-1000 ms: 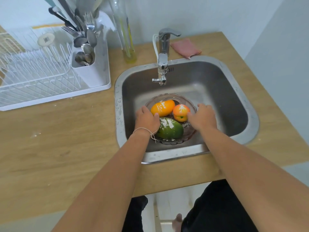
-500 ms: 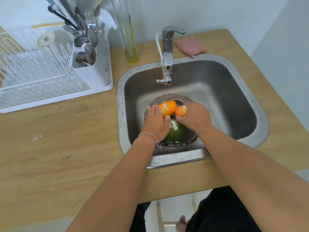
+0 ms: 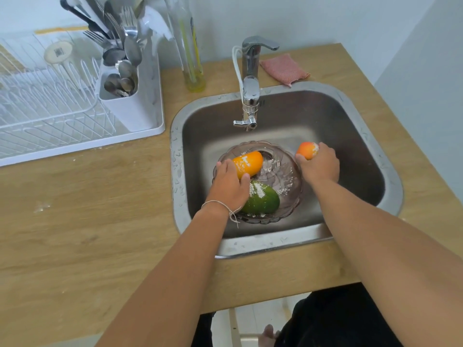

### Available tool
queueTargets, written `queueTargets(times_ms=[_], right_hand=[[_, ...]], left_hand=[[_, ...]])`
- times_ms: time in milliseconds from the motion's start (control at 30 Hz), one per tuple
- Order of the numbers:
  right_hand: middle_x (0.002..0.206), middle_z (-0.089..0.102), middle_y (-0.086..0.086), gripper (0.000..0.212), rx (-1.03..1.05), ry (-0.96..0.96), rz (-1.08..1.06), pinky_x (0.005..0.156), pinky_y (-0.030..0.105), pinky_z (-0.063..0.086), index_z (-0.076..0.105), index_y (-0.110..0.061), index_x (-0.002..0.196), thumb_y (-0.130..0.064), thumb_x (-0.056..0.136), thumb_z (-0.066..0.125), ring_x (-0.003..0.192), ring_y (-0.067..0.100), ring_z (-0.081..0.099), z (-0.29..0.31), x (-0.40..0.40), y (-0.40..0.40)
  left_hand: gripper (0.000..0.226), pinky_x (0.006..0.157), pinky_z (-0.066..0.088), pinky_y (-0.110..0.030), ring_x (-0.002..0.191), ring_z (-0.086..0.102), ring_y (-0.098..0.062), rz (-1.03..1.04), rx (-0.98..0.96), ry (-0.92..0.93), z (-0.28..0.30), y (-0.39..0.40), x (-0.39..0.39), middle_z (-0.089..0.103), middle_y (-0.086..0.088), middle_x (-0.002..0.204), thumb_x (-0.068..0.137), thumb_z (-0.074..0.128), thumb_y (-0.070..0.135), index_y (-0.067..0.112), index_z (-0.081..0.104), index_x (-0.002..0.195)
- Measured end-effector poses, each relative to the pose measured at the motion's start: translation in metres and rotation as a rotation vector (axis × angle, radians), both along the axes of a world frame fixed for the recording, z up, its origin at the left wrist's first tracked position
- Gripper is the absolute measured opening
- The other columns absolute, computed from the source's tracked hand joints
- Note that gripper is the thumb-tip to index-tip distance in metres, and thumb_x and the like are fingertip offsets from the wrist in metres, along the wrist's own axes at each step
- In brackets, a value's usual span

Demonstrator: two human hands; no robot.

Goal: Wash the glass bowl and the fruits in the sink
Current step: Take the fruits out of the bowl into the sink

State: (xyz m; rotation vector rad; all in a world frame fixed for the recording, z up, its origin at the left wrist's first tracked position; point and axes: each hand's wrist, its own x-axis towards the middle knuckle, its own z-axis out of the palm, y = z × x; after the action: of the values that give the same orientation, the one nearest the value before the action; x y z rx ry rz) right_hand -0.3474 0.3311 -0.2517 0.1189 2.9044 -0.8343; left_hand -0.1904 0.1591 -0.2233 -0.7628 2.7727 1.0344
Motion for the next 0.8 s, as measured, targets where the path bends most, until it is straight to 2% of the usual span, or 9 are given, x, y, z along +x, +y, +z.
queueTargets(times_ms=[167, 233, 300, 333, 433, 533, 633, 700, 800], right_hand=[[0.146, 0.050, 0.016, 0.071, 0.081, 0.106, 0.107, 0.103, 0.049, 0.042, 0.048, -0.012, 0.142, -0.053, 0.088, 0.065, 0.129, 0.043, 0.047, 0.016, 0.011, -0.008], [0.138, 0.055, 0.010, 0.074, -0.046, 0.179, 0.292, 0.102, 0.042, 0.041, 0.052, -0.014, 0.140, -0.055, 0.083, 0.073, 0.124, 0.032, 0.050, 0.030, 0.027, -0.012], [0.128, 0.060, 0.001, 0.077, -0.191, 0.071, 0.627, 0.103, 0.035, 0.044, 0.057, -0.016, 0.138, -0.055, 0.076, 0.080, 0.116, 0.018, 0.054, 0.036, 0.045, -0.015], [0.130, 0.061, -0.001, 0.083, -0.166, -0.035, 0.797, 0.107, 0.036, 0.045, 0.056, -0.017, 0.141, -0.057, 0.073, 0.082, 0.117, 0.015, 0.055, 0.036, 0.054, -0.015], [0.144, 0.052, 0.002, 0.102, 0.122, -0.217, 1.074, 0.110, 0.033, 0.040, 0.043, -0.020, 0.152, -0.061, 0.068, 0.084, 0.129, 0.019, 0.051, 0.030, 0.066, -0.023], [0.143, 0.052, 0.005, 0.107, 0.264, -0.155, 1.114, 0.109, 0.039, 0.043, 0.038, -0.019, 0.153, -0.063, 0.066, 0.082, 0.129, 0.025, 0.051, 0.022, 0.070, -0.035], [0.134, 0.060, 0.007, 0.097, 0.309, -0.138, 1.111, 0.100, 0.043, 0.050, 0.046, -0.018, 0.143, -0.058, 0.063, 0.083, 0.121, 0.028, 0.058, 0.015, 0.070, -0.039], [0.124, 0.062, 0.005, 0.086, 0.307, -0.138, 1.071, 0.092, 0.042, 0.053, 0.053, -0.018, 0.130, -0.057, 0.060, 0.084, 0.111, 0.026, 0.061, 0.019, 0.070, -0.039], [0.116, 0.062, 0.002, 0.084, 0.387, -0.081, 1.043, 0.085, 0.042, 0.055, 0.053, -0.017, 0.120, -0.061, 0.055, 0.081, 0.101, 0.025, 0.061, 0.025, 0.069, -0.038]], left_hand=[[0.057, 0.120, 0.025, -0.044, 0.154, 0.012, -0.029, -0.005, -0.007, 0.001, 0.001, 0.000, 0.000, 0.029, -0.013, 0.159, 0.104, 0.038, 0.034, 0.005, 0.025, 0.151], [0.055, 0.119, 0.026, -0.044, 0.153, 0.013, -0.029, -0.002, -0.005, 0.017, 0.002, -0.001, 0.001, 0.030, -0.014, 0.158, 0.104, 0.038, 0.034, 0.005, 0.027, 0.150], [0.054, 0.119, 0.026, -0.044, 0.153, 0.015, -0.030, 0.001, 0.010, 0.029, 0.002, 0.000, 0.001, 0.031, -0.014, 0.157, 0.105, 0.037, 0.033, 0.004, 0.028, 0.149], [0.053, 0.119, 0.028, -0.045, 0.152, 0.017, -0.031, 0.007, 0.017, 0.030, 0.002, 0.000, 0.000, 0.032, -0.015, 0.156, 0.105, 0.036, 0.033, 0.004, 0.029, 0.148], [0.047, 0.112, 0.039, -0.051, 0.143, 0.033, -0.036, 0.039, 0.019, 0.033, 0.002, -0.002, 0.000, 0.042, -0.017, 0.145, 0.103, 0.036, 0.034, 0.004, 0.038, 0.139], [0.048, 0.113, 0.037, -0.050, 0.143, 0.032, -0.035, 0.042, 0.018, 0.034, 0.003, -0.001, 0.002, 0.042, -0.017, 0.145, 0.103, 0.036, 0.034, 0.003, 0.038, 0.140], [0.048, 0.113, 0.036, -0.049, 0.142, 0.033, -0.035, 0.039, 0.020, 0.040, 0.003, -0.001, 0.003, 0.042, -0.017, 0.146, 0.103, 0.036, 0.035, 0.004, 0.037, 0.141], [0.044, 0.109, 0.040, -0.049, 0.135, 0.040, -0.037, 0.048, 0.026, 0.042, 0.002, 0.000, 0.002, 0.045, -0.018, 0.139, 0.103, 0.037, 0.034, 0.004, 0.041, 0.135], [0.032, 0.099, 0.045, -0.043, 0.118, 0.050, -0.033, 0.056, 0.017, 0.059, 0.001, 0.000, 0.001, 0.050, -0.014, 0.125, 0.102, 0.039, 0.032, 0.008, 0.046, 0.122]])
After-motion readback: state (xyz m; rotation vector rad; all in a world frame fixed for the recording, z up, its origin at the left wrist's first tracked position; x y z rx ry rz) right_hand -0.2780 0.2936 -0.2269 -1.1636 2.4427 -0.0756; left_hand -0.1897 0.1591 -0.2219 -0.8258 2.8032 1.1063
